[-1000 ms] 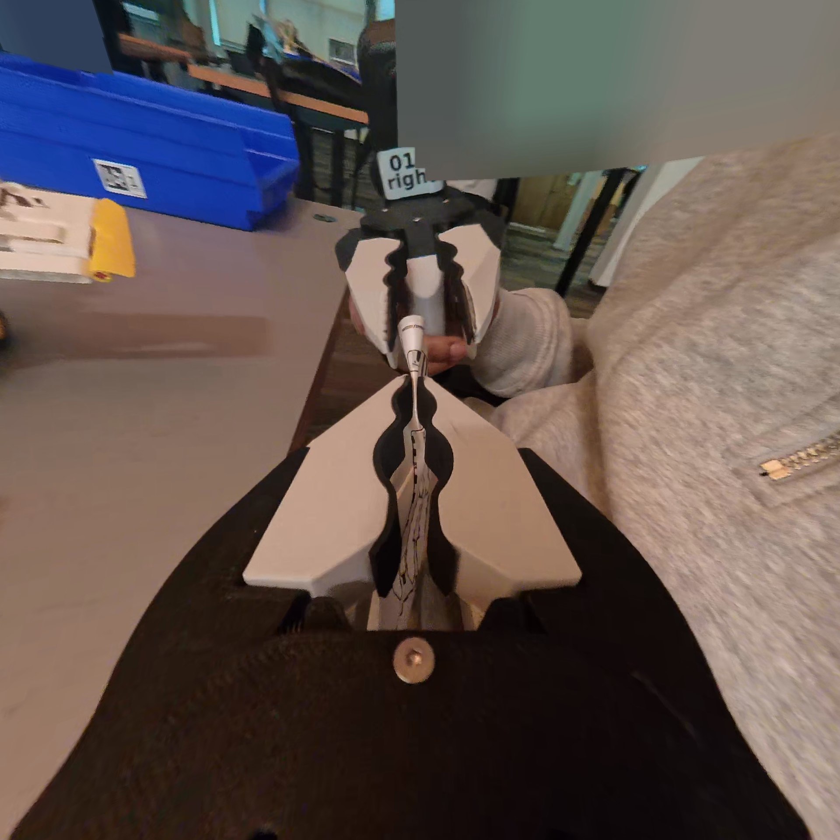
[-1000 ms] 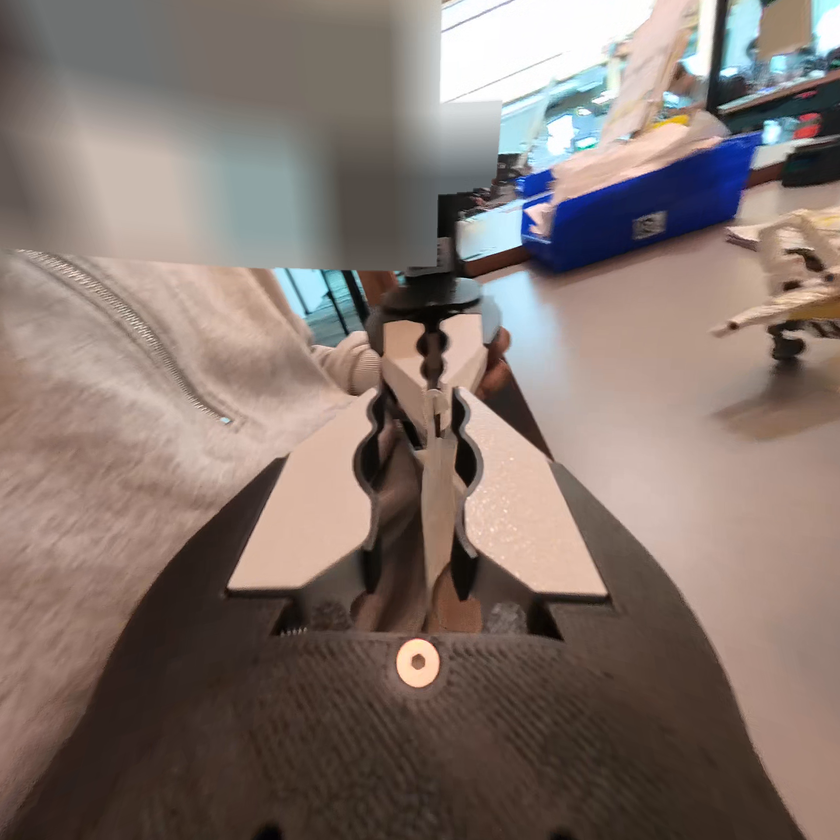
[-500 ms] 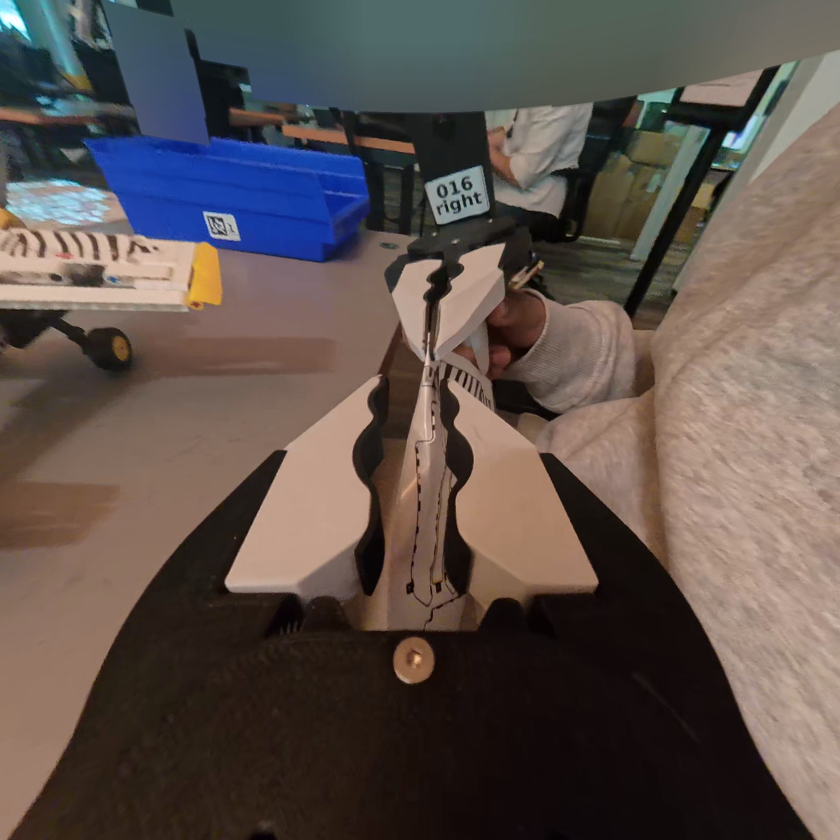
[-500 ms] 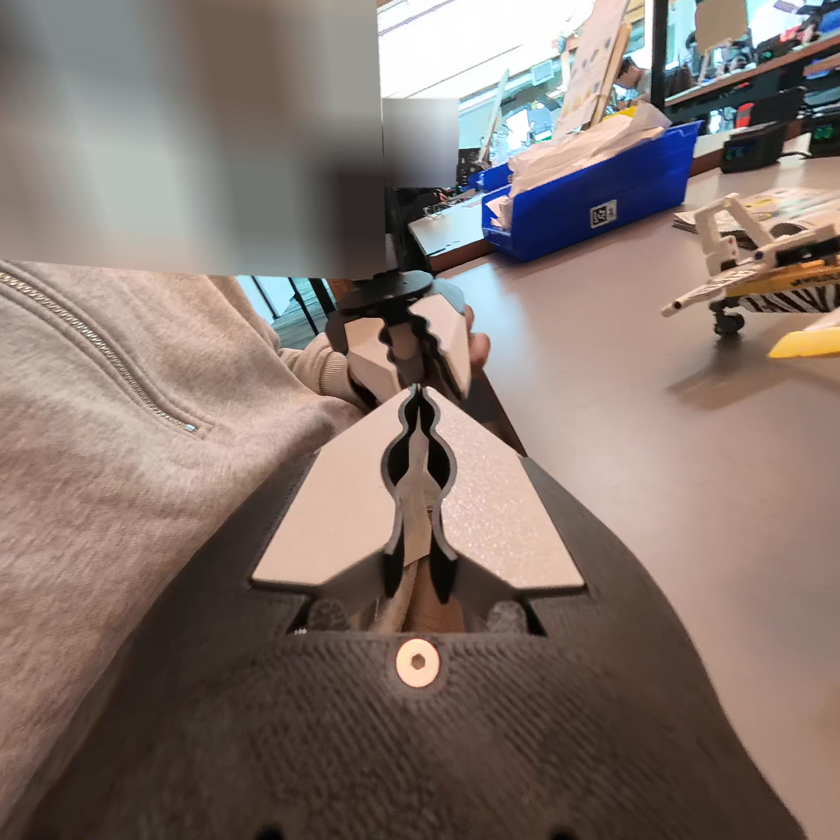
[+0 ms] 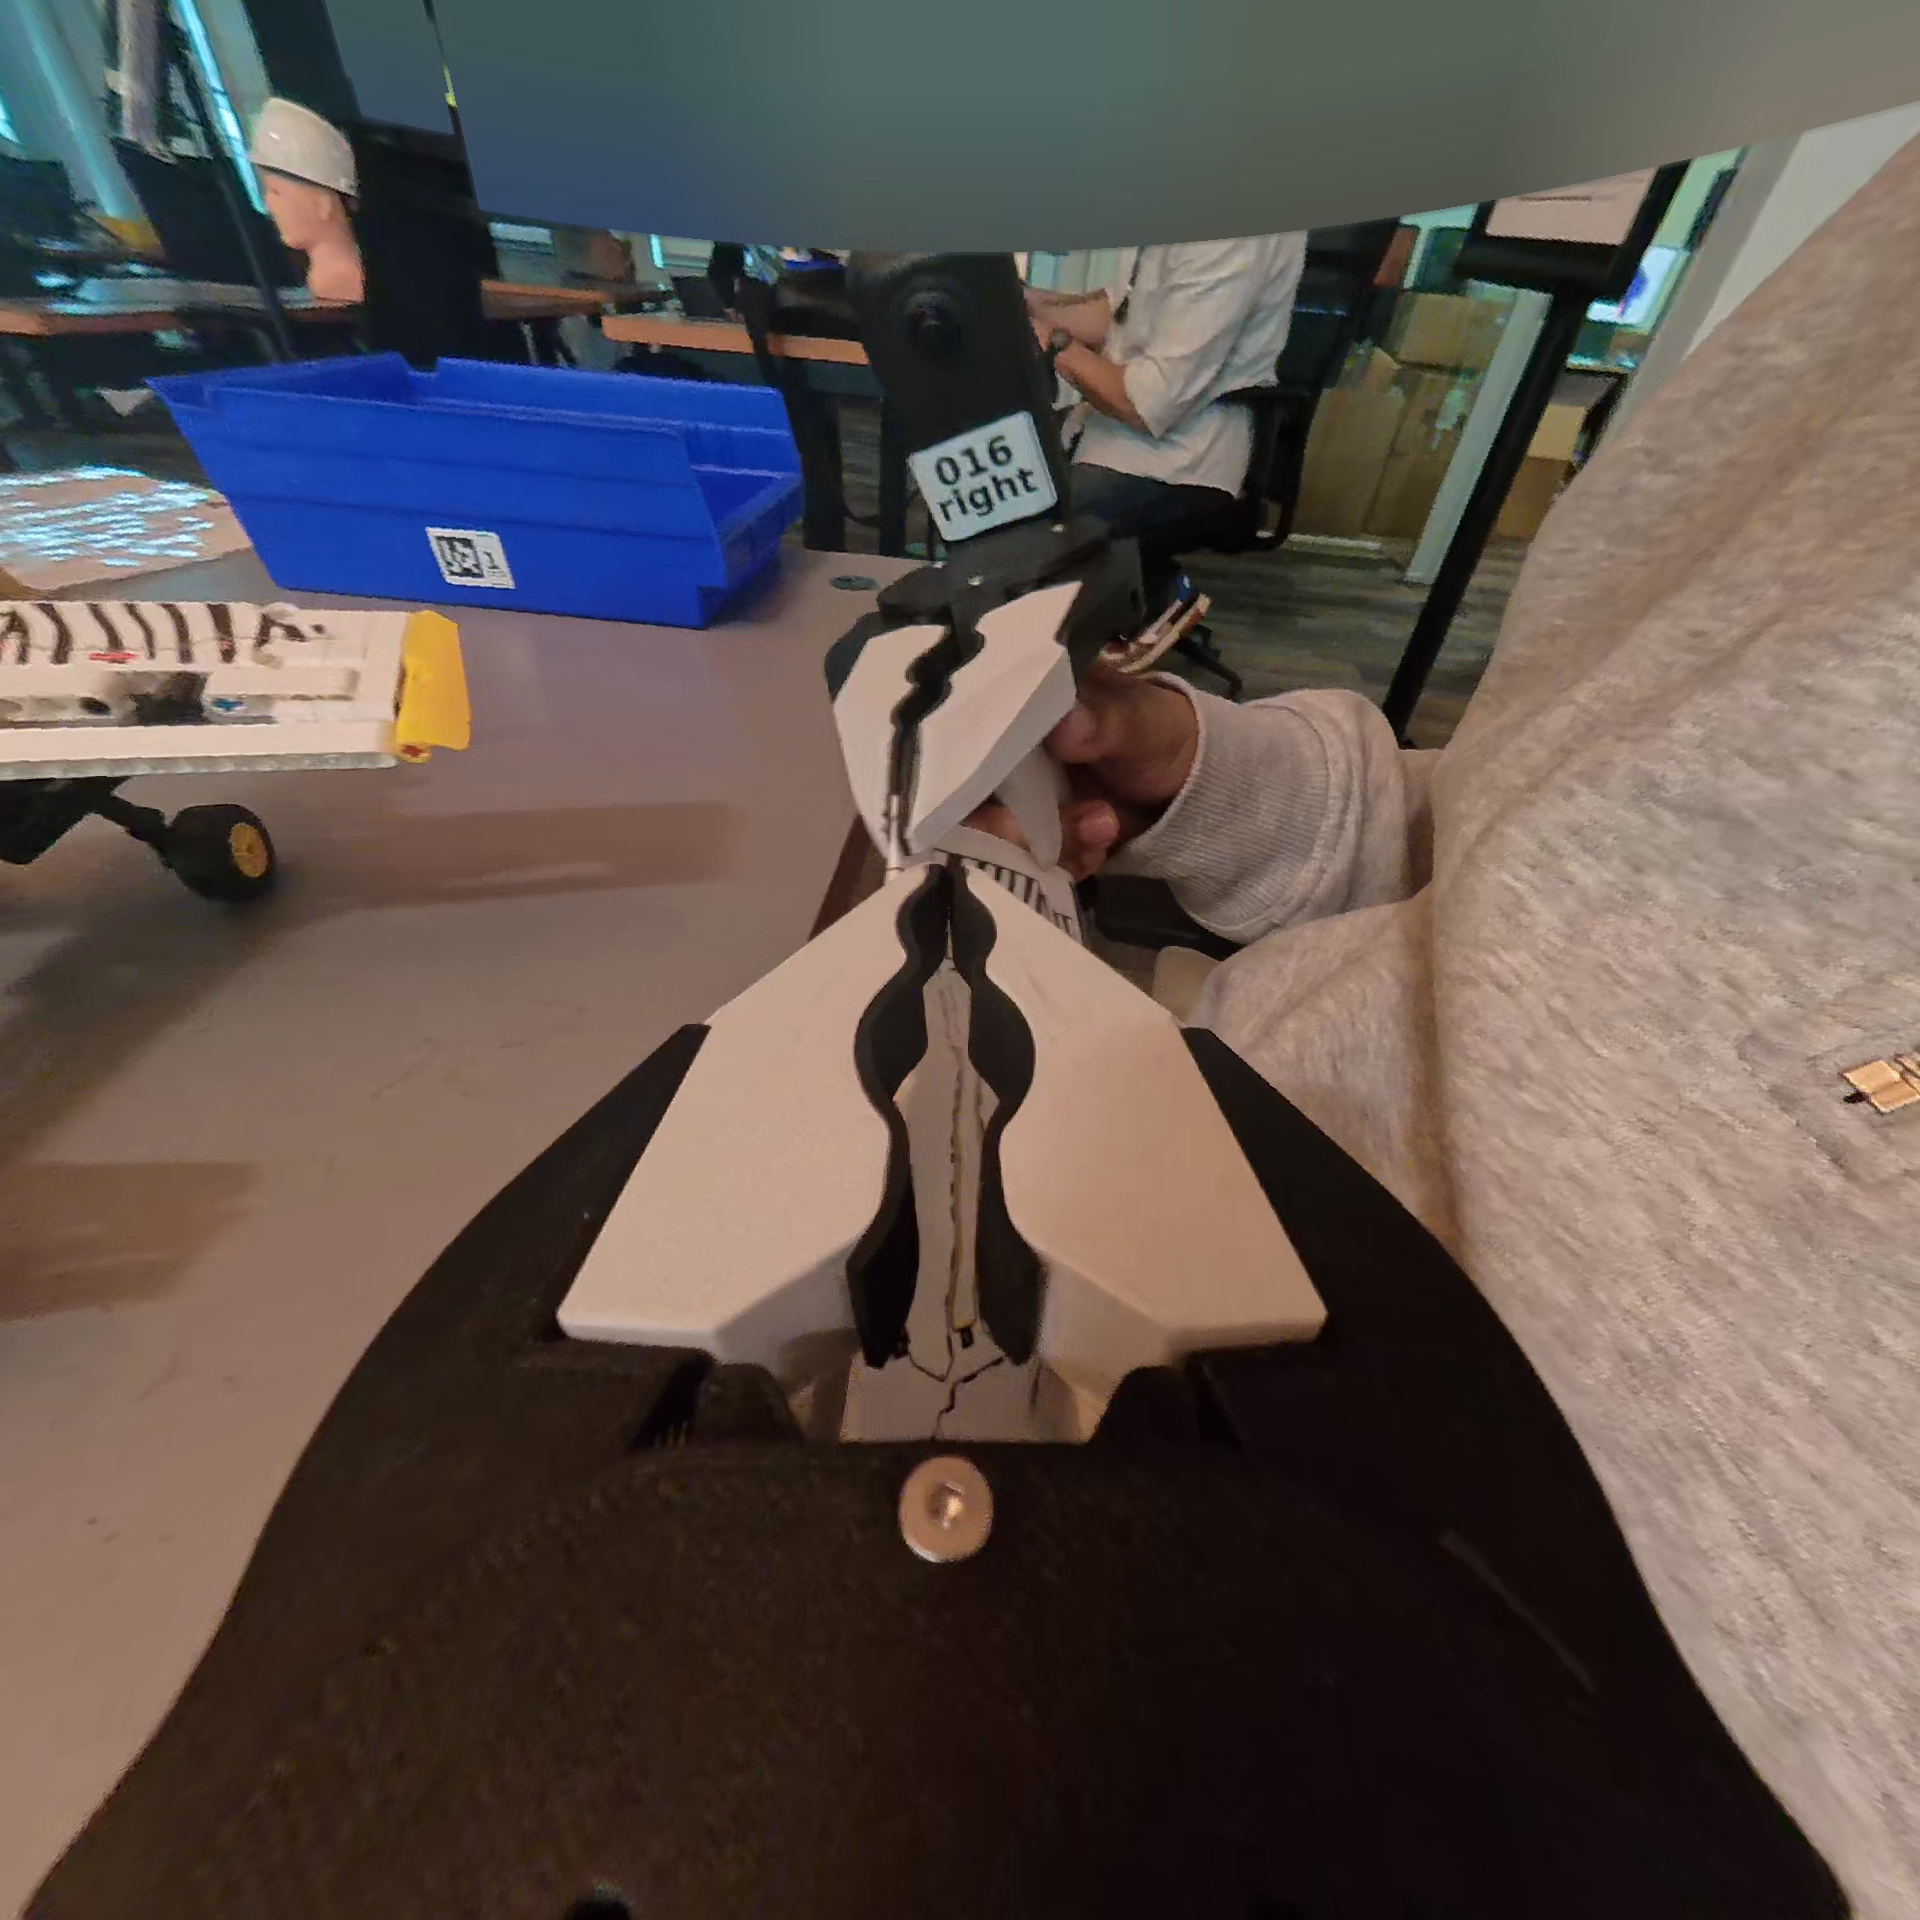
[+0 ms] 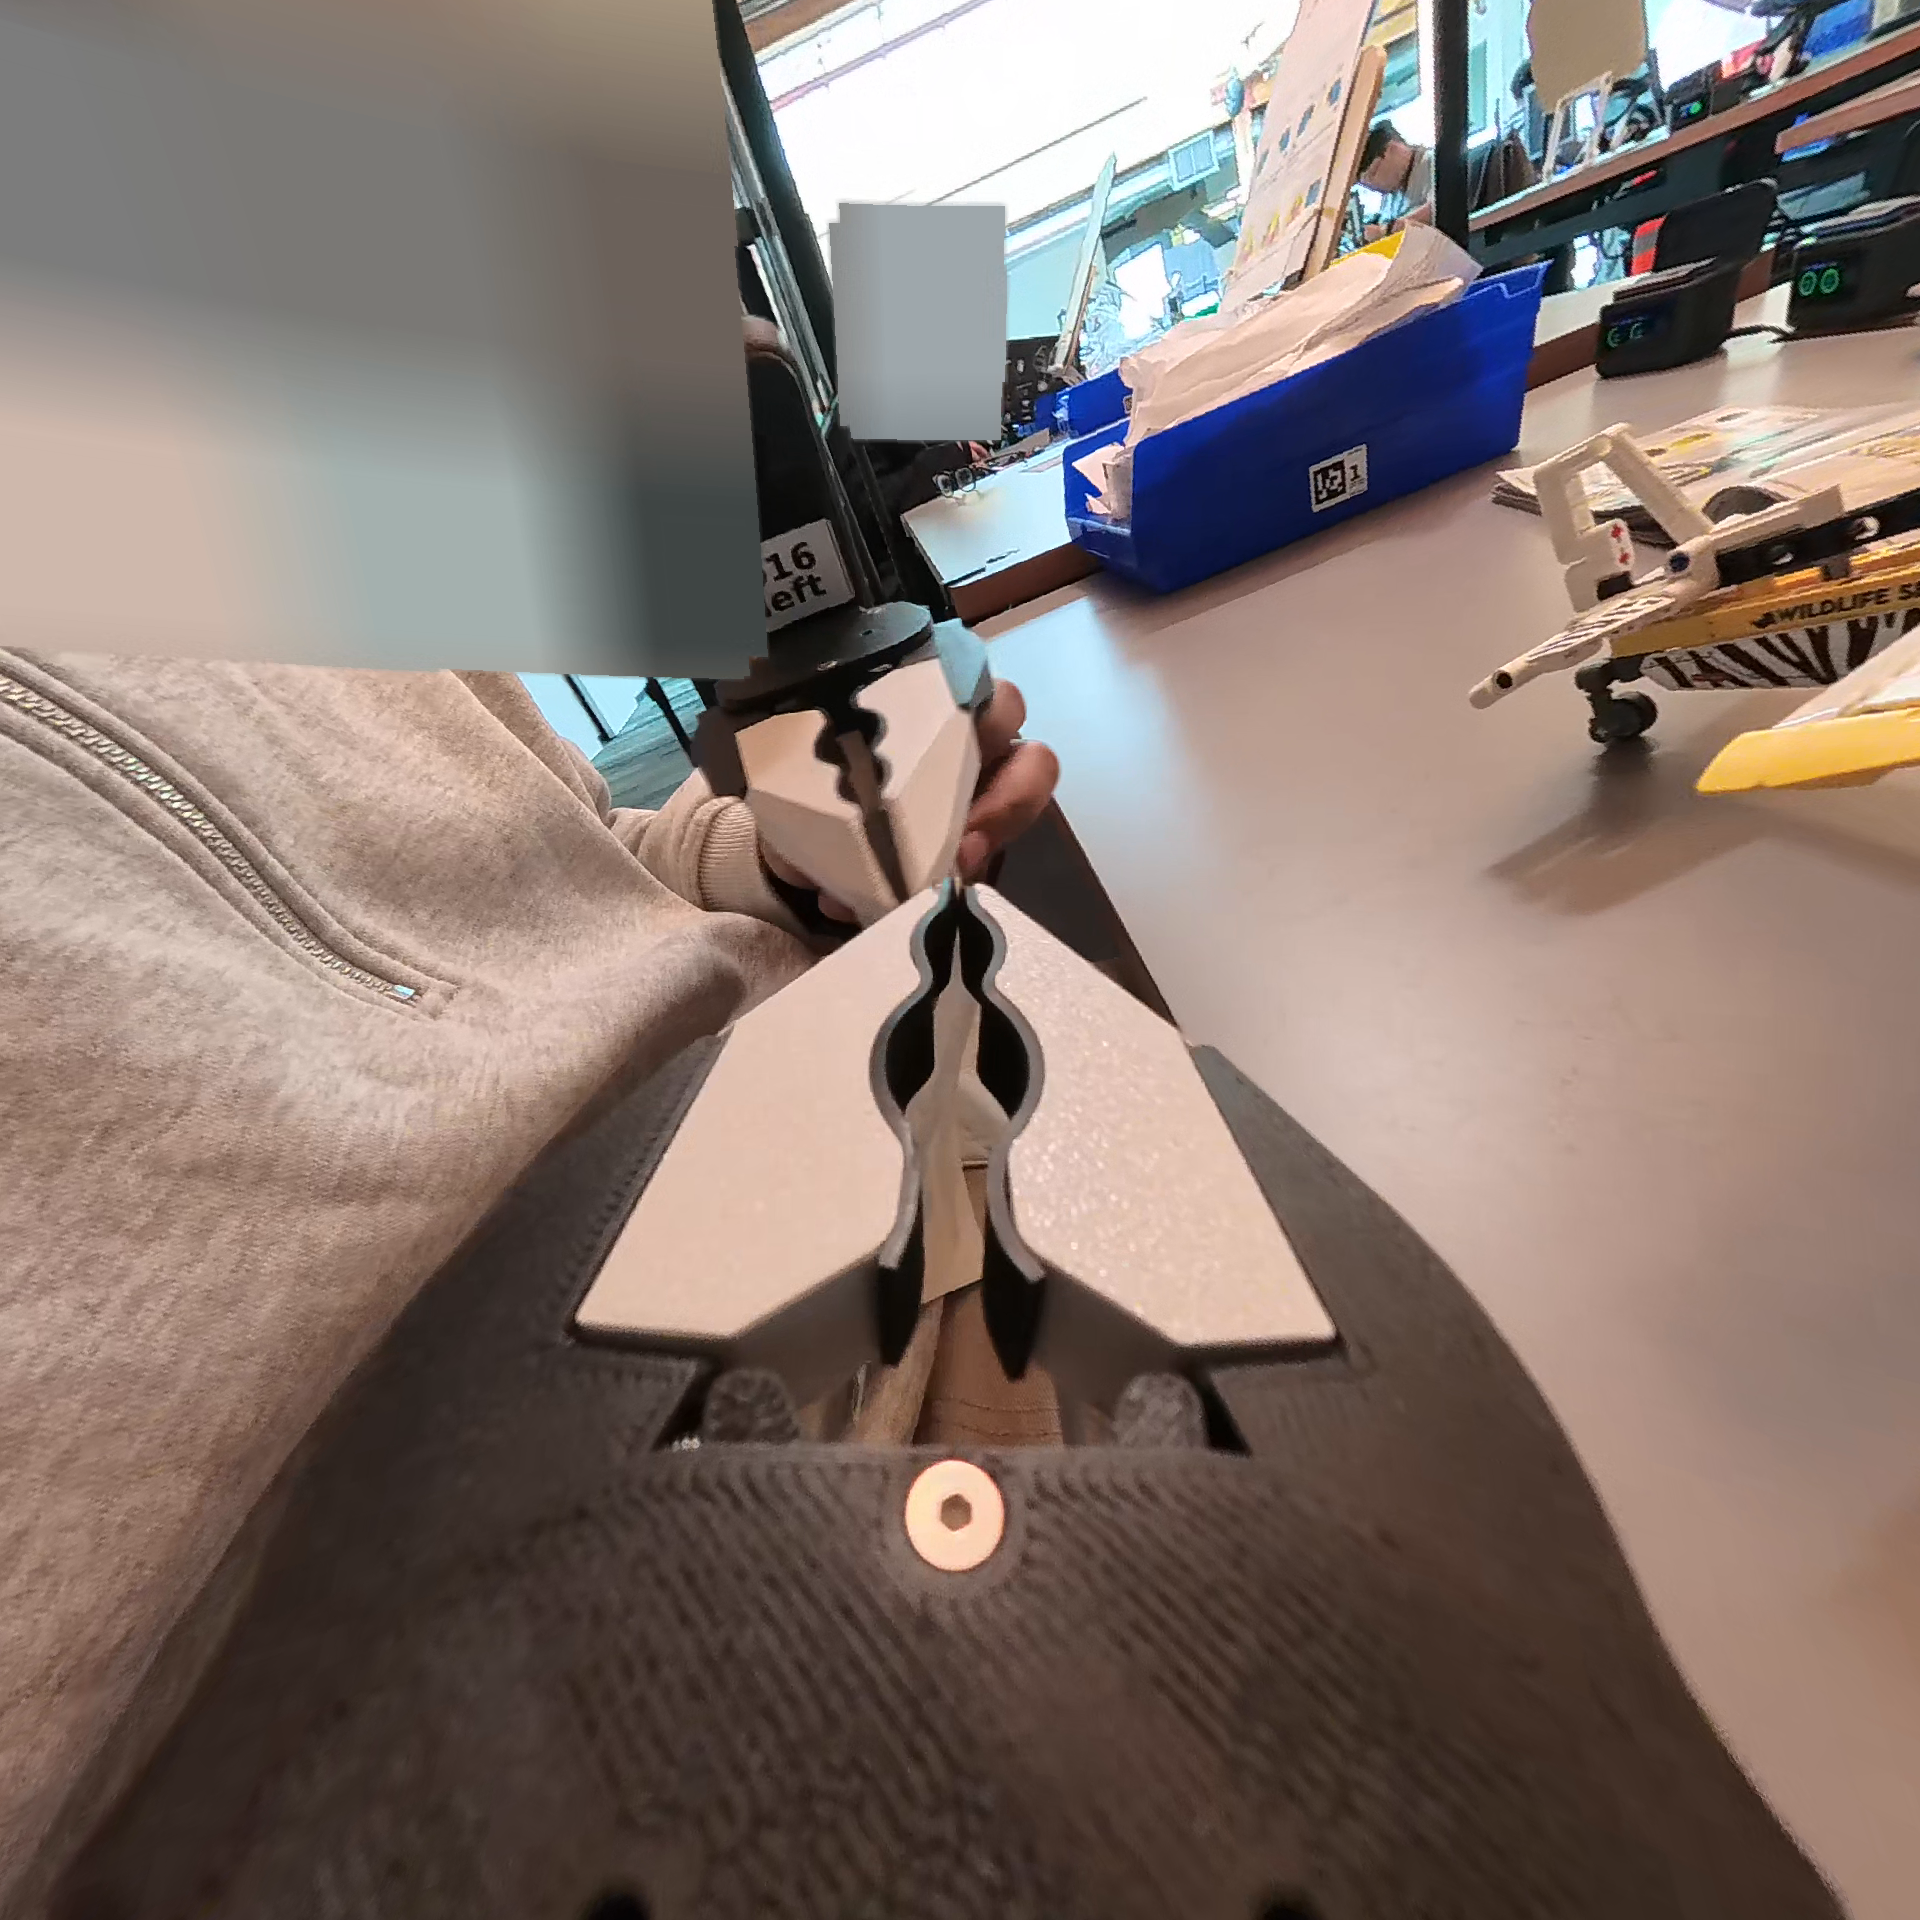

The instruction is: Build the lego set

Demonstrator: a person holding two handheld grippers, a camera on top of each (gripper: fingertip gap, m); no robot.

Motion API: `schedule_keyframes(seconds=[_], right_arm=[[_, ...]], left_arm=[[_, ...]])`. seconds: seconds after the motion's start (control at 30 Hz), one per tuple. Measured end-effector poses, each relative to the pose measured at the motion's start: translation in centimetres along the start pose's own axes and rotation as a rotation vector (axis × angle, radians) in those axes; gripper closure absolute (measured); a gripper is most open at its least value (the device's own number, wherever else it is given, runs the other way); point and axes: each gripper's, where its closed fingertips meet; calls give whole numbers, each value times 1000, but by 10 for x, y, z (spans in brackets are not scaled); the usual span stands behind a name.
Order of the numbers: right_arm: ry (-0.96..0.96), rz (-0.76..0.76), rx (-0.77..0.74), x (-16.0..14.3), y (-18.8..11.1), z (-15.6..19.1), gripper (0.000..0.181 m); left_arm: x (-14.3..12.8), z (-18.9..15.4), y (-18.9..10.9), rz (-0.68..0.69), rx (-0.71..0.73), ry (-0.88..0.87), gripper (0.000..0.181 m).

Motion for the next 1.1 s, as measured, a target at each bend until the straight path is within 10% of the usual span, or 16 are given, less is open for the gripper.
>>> schedule_keyframes(seconds=[0.53,0.93,1.1], right_arm=[[284,-153,-195,3,-60,-61,181],[452,-183,-606,-11,-205,-146,181],[445,-29,-930,-22,-257,-194,144]], left_arm=[[2,-59,8,11,-254,92,181],[30,-23,-11,-116,-202,-107,181],[39,14,-22,-119,-153,-244,181]])
Point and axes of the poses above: each gripper's, where its closed fingertips meet, y out along the fingers, x out of its top, z = x × y across the jaws, and after that the axes turned 15 degrees about z, right-handed
